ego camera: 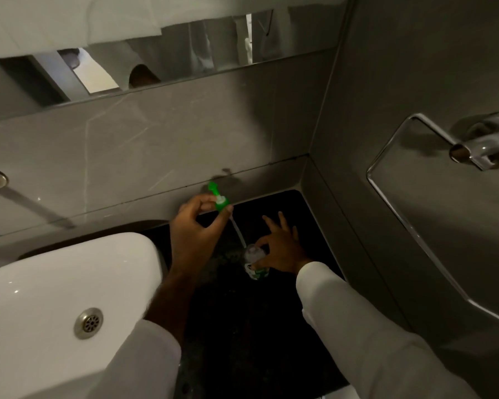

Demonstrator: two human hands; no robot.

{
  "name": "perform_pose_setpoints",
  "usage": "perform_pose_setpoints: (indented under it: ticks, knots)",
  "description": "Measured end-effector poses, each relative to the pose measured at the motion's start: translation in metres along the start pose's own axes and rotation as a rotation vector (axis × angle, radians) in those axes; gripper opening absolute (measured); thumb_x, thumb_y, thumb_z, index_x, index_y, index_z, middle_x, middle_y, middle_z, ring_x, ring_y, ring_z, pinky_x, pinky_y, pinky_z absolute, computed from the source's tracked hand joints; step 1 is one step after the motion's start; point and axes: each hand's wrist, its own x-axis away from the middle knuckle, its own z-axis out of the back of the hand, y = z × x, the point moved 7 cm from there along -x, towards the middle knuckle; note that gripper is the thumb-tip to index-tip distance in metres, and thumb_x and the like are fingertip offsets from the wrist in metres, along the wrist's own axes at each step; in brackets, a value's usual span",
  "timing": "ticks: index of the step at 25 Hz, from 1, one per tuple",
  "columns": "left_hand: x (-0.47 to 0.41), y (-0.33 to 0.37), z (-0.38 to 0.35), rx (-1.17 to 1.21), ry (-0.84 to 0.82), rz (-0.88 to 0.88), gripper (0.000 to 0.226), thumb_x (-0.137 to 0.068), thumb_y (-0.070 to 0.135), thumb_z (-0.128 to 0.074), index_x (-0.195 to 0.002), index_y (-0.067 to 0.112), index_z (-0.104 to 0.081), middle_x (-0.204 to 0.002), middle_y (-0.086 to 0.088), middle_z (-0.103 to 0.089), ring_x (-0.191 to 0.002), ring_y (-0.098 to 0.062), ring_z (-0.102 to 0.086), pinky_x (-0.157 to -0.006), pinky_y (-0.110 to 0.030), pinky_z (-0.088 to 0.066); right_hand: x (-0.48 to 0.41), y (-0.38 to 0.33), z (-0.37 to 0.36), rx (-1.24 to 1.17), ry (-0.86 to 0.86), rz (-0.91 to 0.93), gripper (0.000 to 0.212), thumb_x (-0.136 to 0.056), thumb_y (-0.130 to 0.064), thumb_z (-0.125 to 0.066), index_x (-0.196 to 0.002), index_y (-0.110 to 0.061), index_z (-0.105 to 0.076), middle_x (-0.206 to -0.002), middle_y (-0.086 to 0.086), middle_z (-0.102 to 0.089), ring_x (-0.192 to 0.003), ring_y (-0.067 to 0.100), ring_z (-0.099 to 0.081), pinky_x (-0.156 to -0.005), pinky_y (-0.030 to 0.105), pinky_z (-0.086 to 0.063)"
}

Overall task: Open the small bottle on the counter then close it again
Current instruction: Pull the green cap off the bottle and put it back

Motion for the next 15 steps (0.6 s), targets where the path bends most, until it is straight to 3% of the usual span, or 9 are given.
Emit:
perform_pose_setpoints:
  ticks: [4,7,11,15]
  knots:
    - [0.002,0.016,-0.009,-0.078,0.053,-0.15,0.026,-0.081,0.036,-0.081,-0.103,0.035,-0.067,-0.098,0.018,-0.068,-0.096,-0.007,-0.064,-0.084,-0.013,-0.048,0.001,-0.002,0.003,0.012,-0.034,-0.019,0.041,-0.072,-0.053,-0.078,-0.107,-0.031,-0.075,-0.17,-0.003,0.003,-0.152,0.036,0.024,-0.119,0.068,0.006]
    - [0.01,0.002,-0.02,-0.108,0.023,-0.106,0.027,-0.08,0.038,-0.081,-0.103,0.03,-0.069,-0.099,0.013,-0.067,-0.097,-0.009,-0.063,-0.083,-0.016,-0.049,0.002,-0.001,0.002,0.01,-0.042,-0.021,0.04,-0.074,-0.051,-0.078,-0.108,-0.031,-0.075,-0.17,-0.003,0.003,-0.152,0.036,0.024,-0.119,0.068,0.005]
    - [0.021,-0.018,-0.036,-0.159,-0.031,-0.048,0.028,-0.08,0.047,-0.078,-0.102,0.033,-0.068,-0.096,0.022,-0.063,-0.098,0.005,-0.06,-0.081,-0.003,-0.043,0.004,0.0,0.003,-0.022,-0.032,-0.023,0.039,-0.072,-0.051,-0.079,-0.106,-0.031,-0.075,-0.17,-0.003,0.002,-0.153,0.035,0.023,-0.119,0.068,0.005]
    - [0.034,-0.043,-0.057,-0.256,-0.181,0.001,0.027,-0.078,0.041,-0.081,-0.099,0.028,-0.071,-0.099,0.022,-0.062,-0.1,0.0,-0.058,-0.081,-0.001,-0.04,0.004,0.003,0.003,-0.049,-0.018,-0.012,0.038,-0.073,-0.05,-0.078,-0.104,-0.027,-0.076,-0.17,-0.004,0.0,-0.153,0.034,0.021,-0.12,0.067,0.005]
